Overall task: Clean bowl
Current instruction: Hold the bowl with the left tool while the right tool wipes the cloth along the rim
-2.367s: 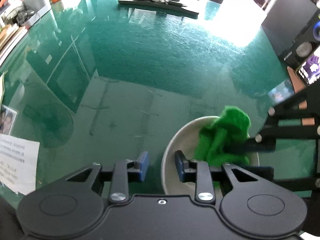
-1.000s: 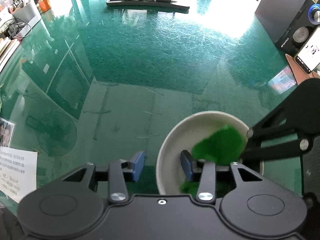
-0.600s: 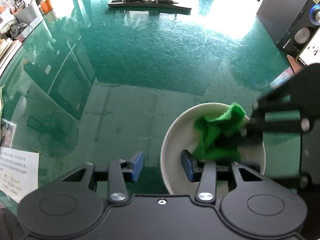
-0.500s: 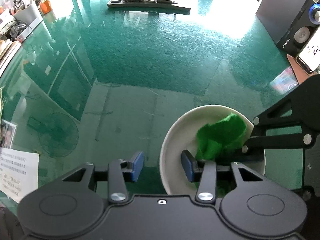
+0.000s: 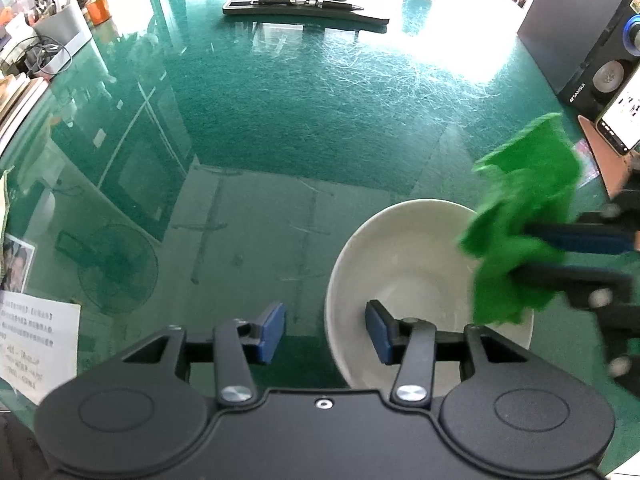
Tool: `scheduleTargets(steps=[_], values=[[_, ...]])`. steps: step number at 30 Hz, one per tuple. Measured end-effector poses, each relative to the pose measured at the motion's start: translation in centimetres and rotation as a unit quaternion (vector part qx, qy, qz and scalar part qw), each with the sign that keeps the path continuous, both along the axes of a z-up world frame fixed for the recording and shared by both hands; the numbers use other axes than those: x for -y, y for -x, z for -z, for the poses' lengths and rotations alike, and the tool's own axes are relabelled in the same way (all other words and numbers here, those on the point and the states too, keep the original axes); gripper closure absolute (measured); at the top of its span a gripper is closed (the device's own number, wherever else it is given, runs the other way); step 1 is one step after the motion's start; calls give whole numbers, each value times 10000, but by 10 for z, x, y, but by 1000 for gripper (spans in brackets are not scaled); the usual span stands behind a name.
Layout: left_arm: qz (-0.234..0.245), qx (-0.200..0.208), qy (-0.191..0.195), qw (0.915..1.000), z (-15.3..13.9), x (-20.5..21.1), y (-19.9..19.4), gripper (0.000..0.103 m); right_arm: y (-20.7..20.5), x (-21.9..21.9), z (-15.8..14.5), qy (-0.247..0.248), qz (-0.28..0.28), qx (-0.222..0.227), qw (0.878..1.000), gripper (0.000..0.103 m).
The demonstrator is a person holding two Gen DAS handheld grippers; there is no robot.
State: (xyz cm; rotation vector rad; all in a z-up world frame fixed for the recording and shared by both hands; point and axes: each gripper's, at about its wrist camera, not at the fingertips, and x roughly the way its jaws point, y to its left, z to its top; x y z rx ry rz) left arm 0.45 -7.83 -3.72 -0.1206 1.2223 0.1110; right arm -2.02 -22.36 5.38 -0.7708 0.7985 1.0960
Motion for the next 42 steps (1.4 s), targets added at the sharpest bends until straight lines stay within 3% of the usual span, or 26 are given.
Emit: scheduleTargets(steps=[3,6,10,14,17,22,26,31,33,37,40,42], values=[[15,7,-24,10000,0,1,0,57,-9,12,9,-678,738,-620,9930,92],[45,13,-59,10000,0,2,0,56,-8,31,30,-1191,1609,-993,9747,91],[70,16,-118,9999,-1,4,-1,54,-7,51,35,-1785,2313,-1380,9463,91],[132,25,-216,9997,-1,7,-1,54,-24,48,44,-2072,2635,-1502,9301,90],[145,25,-233,9996,-2,8,-1,54,-45,33,50,-2143,2664,-1511,9275,90],[149,27,-254,9996,-1,8,-2,53,-66,1,55,-2084,2409,-1498,9360,88],[39,5,-274,9996,1,5,-4,41,-65,-8,56,-2108,2318,-1465,9383,86],[54,27,-334,9994,1,6,-4,44,-51,11,52,-2107,2498,-1473,9335,87],[136,57,-406,9991,0,9,-5,51,-38,27,49,-2116,2629,-1544,9286,87],[238,59,-541,9982,-1,14,-8,51,-15,53,45,-2177,2816,-1725,9184,86],[233,-61,-714,9972,2,15,-10,36,-4,63,45,-2278,2914,-1847,9106,86],[229,-141,-829,9962,4,16,-12,9,-2,63,45,-2287,2945,-1838,9095,85]])
